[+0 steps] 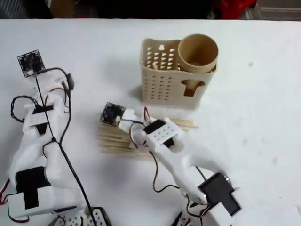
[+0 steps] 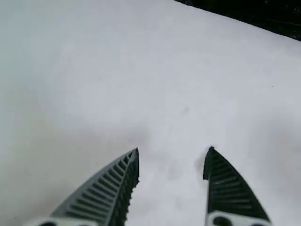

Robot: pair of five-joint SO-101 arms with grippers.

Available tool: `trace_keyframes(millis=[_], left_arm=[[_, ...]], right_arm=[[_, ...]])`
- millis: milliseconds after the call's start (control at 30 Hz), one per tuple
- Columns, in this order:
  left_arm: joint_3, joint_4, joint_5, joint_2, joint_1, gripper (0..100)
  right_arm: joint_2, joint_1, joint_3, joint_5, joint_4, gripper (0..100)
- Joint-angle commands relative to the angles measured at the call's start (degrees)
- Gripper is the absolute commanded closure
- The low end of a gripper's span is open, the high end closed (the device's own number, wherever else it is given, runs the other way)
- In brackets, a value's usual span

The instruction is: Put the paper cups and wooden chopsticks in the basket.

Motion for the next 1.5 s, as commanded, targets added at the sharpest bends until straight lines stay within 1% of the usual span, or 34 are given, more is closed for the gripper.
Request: trace_keyframes(millis=[0,267,367,533,667,733,833,900,1033,1167,1267,1333,1467], left_arm=[[-2.8,0.4,0.7,-0.3,0.7,77],[-2.9,1.1,0.7,-0.5,0.7,77],[-2.9,1.1,0.7,-0.5,0.7,77],[-3.0,1.1,0.7,-0.5,0.7,77],[-3.0,1.1,0.7,-0.5,0.8,77],[-3.0,1.0,0.7,-0.4,0.8,77],[-3.0,0.9,0.7,-0.4,0.9,77],[-3.0,0.9,0.7,-0.4,1.1,77],[-3.0,1.0,0.7,-0.4,1.5,77],[-3.0,1.0,0.7,-0.4,1.5,77],[-3.0,1.0,0.7,-0.4,1.5,77],[-3.0,1.0,0.7,-0.4,1.5,77],[-3.0,1.0,0.7,-0.4,1.5,77]], right_arm=[[-0.2,0.5,0.4,0.8,-0.4,94.6],[-0.9,0.8,0.3,0.4,-0.1,95.4],[-1.5,0.9,0.2,-0.5,0.0,98.6],[-7.9,0.8,0.4,-1.2,5.7,98.1],[-13.5,-0.6,0.4,-0.9,13.1,98.0],[-15.0,-1.7,1.8,-0.7,14.5,96.4],[-14.9,-3.6,5.6,1.0,10.9,91.6],[-14.0,-3.8,6.8,1.1,8.4,92.3],[-12.0,-3.6,6.7,1.2,6.8,97.1],[-10.2,-3.6,6.7,1.3,5.8,92.7],[-10.2,-4.0,6.7,1.4,6.3,89.6],[-10.8,-4.0,6.8,1.2,6.5,89.7],[-16.2,-5.2,6.9,1.8,12.4,89.7]])
